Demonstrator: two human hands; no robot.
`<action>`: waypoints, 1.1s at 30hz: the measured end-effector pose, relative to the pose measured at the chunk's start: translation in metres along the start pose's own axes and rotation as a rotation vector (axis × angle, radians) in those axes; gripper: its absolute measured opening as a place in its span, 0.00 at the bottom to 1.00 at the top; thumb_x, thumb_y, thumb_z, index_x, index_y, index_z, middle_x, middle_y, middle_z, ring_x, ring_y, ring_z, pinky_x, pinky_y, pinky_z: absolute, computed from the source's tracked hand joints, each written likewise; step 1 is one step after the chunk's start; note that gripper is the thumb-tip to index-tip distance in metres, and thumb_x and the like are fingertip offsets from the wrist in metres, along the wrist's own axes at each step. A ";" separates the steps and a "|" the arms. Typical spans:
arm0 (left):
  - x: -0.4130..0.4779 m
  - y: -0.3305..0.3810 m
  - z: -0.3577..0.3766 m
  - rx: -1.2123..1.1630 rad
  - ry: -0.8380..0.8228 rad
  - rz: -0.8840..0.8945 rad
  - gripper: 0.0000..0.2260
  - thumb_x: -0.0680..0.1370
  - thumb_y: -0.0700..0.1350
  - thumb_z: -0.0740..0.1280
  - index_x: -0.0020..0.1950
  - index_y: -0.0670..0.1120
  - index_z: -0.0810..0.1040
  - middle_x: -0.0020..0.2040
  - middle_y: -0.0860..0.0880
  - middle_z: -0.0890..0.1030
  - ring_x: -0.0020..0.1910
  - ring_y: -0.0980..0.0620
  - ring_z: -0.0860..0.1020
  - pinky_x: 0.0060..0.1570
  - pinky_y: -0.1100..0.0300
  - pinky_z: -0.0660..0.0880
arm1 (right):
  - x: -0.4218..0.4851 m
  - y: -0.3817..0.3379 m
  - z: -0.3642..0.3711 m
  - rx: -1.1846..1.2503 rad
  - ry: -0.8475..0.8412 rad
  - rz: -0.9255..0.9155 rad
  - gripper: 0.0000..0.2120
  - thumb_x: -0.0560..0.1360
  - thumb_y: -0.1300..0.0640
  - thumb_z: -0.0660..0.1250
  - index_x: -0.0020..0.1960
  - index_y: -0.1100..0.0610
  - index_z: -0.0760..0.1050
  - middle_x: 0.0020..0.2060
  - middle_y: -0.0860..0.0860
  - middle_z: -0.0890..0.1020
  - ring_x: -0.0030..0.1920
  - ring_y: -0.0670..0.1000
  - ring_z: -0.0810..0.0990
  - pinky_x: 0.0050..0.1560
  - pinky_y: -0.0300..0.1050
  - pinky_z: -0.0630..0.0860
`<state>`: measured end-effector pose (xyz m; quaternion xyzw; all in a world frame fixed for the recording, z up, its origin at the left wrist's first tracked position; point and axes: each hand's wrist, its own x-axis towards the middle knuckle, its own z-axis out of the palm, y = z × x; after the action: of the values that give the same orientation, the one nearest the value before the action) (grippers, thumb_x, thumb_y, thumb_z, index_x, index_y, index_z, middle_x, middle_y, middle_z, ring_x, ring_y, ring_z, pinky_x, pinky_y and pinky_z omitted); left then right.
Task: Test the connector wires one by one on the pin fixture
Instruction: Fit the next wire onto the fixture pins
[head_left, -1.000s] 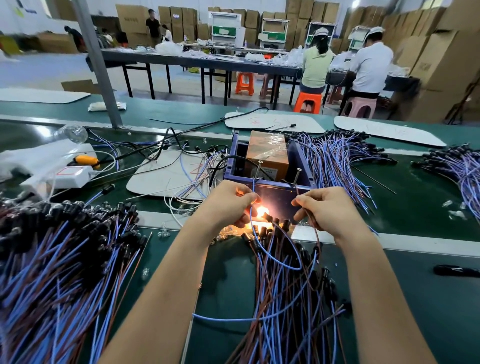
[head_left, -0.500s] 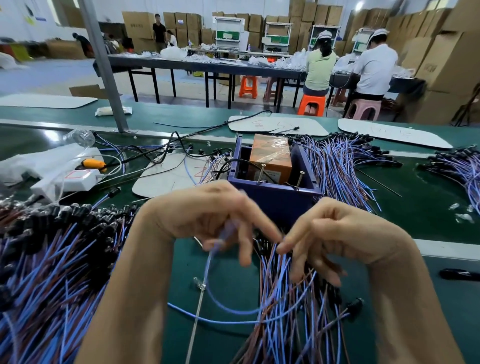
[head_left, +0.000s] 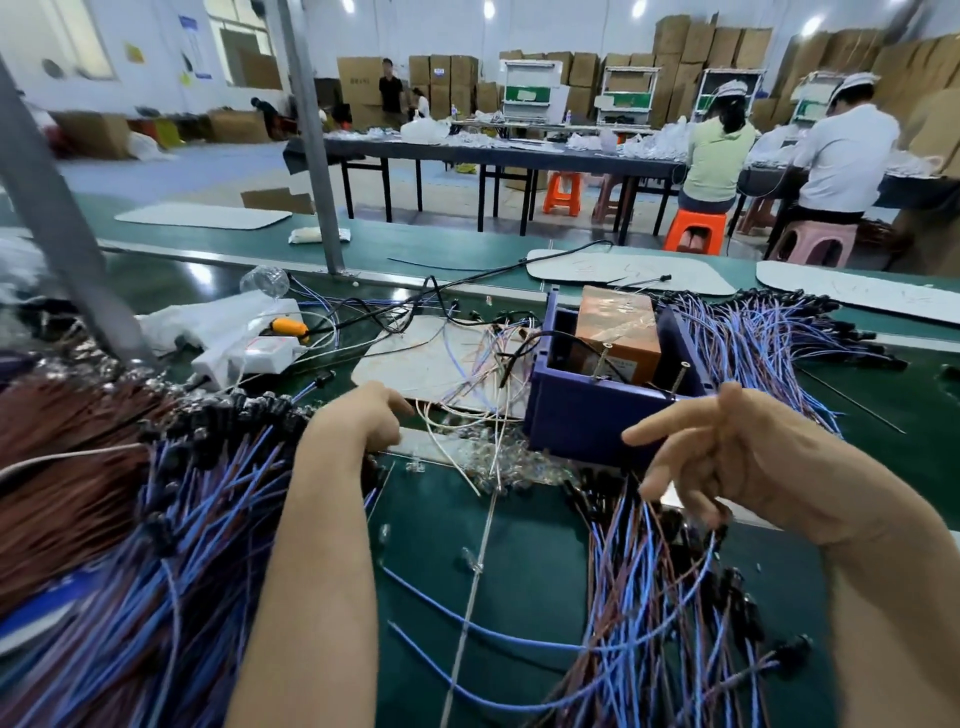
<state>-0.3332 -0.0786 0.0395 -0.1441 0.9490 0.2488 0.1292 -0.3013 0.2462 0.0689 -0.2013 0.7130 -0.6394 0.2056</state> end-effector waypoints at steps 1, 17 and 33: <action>0.000 -0.001 0.002 0.007 -0.032 0.005 0.20 0.76 0.33 0.65 0.66 0.47 0.75 0.62 0.43 0.78 0.60 0.44 0.77 0.62 0.54 0.73 | -0.002 -0.006 0.005 0.023 -0.049 -0.027 0.25 0.75 0.38 0.61 0.50 0.59 0.83 0.44 0.62 0.84 0.37 0.57 0.82 0.46 0.61 0.81; 0.007 -0.013 -0.013 0.213 0.354 -0.340 0.18 0.75 0.41 0.58 0.64 0.43 0.74 0.70 0.35 0.67 0.71 0.35 0.62 0.73 0.45 0.50 | -0.004 -0.017 0.018 0.123 -0.168 -0.076 0.32 0.62 0.30 0.73 0.50 0.57 0.84 0.37 0.61 0.84 0.26 0.51 0.77 0.27 0.38 0.74; 0.032 -0.018 -0.030 0.097 0.214 -0.282 0.05 0.76 0.41 0.59 0.50 0.42 0.71 0.55 0.42 0.76 0.55 0.42 0.74 0.60 0.51 0.69 | -0.003 -0.015 0.017 0.175 -0.207 -0.137 0.30 0.69 0.33 0.69 0.53 0.59 0.83 0.37 0.62 0.84 0.27 0.52 0.77 0.28 0.40 0.74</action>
<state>-0.3621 -0.1163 0.0469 -0.2953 0.9385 0.1655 0.0678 -0.2890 0.2325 0.0820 -0.2956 0.6141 -0.6876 0.2504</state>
